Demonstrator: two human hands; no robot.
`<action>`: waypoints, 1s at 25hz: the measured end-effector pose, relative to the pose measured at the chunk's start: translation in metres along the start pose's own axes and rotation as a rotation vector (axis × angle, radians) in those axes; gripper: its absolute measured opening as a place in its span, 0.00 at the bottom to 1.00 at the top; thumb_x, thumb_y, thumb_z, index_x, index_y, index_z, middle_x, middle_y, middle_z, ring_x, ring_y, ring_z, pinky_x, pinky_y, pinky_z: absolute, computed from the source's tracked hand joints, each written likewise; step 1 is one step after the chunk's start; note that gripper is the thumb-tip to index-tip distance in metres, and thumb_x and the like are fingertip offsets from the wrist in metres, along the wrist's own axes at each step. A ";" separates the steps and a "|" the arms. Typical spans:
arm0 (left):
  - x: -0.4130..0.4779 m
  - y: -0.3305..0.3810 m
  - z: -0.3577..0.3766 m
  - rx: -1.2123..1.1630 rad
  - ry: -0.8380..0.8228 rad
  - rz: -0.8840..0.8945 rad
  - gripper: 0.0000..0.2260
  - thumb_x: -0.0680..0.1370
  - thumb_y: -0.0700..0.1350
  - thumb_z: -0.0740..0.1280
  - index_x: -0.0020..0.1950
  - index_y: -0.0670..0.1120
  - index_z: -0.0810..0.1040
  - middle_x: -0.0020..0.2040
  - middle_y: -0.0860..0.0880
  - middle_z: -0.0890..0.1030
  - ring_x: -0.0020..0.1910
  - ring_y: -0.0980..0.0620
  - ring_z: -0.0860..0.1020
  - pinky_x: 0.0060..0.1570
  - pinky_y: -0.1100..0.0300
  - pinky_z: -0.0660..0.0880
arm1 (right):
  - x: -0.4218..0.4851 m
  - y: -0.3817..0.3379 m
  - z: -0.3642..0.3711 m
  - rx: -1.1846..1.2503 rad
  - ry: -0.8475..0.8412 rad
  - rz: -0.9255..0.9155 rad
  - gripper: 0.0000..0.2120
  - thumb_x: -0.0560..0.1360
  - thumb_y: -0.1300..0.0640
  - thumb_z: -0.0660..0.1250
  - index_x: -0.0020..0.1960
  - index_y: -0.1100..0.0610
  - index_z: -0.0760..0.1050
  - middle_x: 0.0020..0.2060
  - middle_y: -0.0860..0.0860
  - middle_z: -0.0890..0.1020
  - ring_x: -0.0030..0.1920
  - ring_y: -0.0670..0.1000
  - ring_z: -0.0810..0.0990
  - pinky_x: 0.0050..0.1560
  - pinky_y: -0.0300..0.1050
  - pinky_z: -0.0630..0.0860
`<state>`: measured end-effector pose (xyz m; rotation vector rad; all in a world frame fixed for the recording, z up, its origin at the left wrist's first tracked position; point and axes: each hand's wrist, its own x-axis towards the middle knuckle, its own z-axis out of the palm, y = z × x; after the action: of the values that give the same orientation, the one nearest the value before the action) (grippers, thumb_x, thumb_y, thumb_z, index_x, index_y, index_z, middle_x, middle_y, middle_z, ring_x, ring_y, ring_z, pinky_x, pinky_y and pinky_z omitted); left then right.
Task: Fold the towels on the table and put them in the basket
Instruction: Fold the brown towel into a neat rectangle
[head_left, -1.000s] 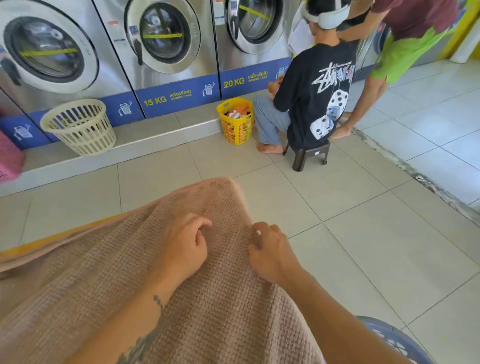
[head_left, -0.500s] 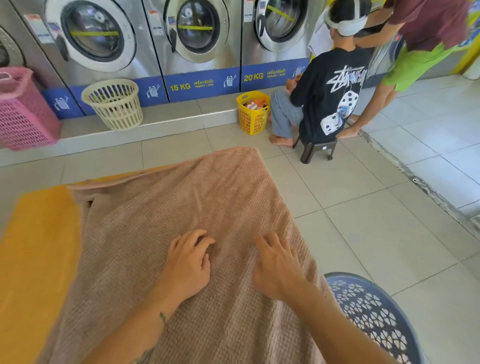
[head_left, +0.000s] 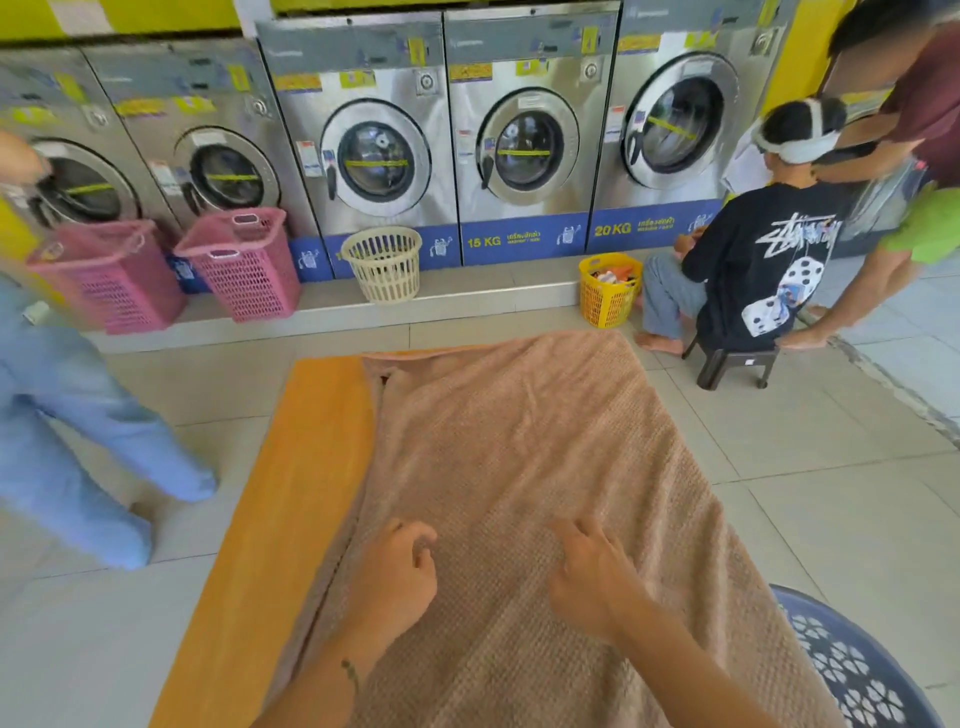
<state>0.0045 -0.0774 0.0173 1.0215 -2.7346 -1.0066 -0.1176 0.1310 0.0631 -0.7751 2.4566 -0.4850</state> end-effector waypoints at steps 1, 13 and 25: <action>-0.005 -0.009 -0.009 -0.016 0.005 -0.044 0.09 0.82 0.43 0.60 0.56 0.56 0.76 0.57 0.60 0.71 0.46 0.60 0.77 0.43 0.63 0.77 | -0.007 -0.008 0.004 0.010 -0.013 -0.004 0.29 0.75 0.59 0.57 0.76 0.51 0.59 0.69 0.53 0.66 0.68 0.59 0.65 0.67 0.55 0.69; 0.052 -0.060 -0.106 -0.185 0.035 -0.051 0.10 0.82 0.46 0.59 0.57 0.53 0.78 0.55 0.55 0.77 0.48 0.60 0.75 0.42 0.63 0.72 | 0.031 -0.140 0.054 0.141 0.039 -0.015 0.25 0.78 0.60 0.58 0.76 0.53 0.63 0.65 0.54 0.76 0.55 0.50 0.78 0.54 0.37 0.76; 0.135 -0.113 -0.095 -0.066 -0.370 0.187 0.11 0.77 0.45 0.65 0.57 0.53 0.67 0.47 0.51 0.79 0.42 0.50 0.78 0.38 0.54 0.75 | 0.075 -0.248 0.160 0.245 0.397 0.554 0.09 0.75 0.47 0.61 0.52 0.48 0.65 0.46 0.50 0.77 0.41 0.53 0.75 0.36 0.50 0.74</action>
<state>-0.0115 -0.2764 0.0020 0.6036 -2.9817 -1.3590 0.0252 -0.1345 0.0240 0.1258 2.7415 -0.7528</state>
